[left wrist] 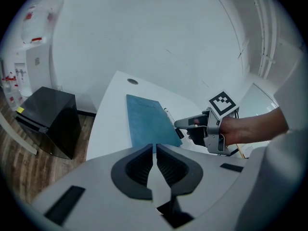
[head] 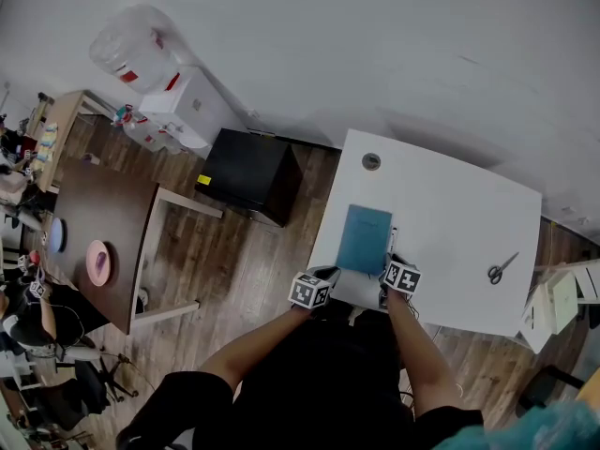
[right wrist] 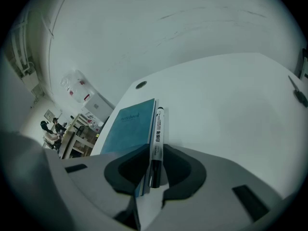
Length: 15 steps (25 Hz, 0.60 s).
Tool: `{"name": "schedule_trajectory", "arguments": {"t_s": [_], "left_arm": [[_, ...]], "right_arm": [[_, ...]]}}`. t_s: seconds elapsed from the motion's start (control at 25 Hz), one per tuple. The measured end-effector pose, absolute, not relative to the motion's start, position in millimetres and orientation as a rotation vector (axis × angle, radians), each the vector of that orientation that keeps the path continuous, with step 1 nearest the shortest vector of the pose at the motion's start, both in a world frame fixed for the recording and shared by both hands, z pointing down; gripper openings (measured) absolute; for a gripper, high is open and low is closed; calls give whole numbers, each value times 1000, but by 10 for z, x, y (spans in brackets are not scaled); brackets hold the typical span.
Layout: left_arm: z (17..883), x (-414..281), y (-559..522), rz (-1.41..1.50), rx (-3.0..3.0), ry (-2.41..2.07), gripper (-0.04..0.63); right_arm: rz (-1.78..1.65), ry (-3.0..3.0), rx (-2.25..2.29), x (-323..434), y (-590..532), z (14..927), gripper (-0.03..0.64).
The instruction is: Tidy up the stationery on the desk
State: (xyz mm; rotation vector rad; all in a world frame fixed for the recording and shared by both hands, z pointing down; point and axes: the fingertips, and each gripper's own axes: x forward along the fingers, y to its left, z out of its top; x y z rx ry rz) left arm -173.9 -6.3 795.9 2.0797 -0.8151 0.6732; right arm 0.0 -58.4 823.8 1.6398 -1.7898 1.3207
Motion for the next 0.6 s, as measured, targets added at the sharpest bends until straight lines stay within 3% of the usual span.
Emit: {"name": "schedule_trajectory", "arguments": {"t_s": [0.32,0.6], "left_arm": [[7905,-1530,-51,619,2075,-787,34],[7887,-950,30,687,2156,-658,34]], "right_arm": [[1305,-1806,1703,197,-323,7890,84],[1321,-1849,1797,638,52,7720,84]]}}
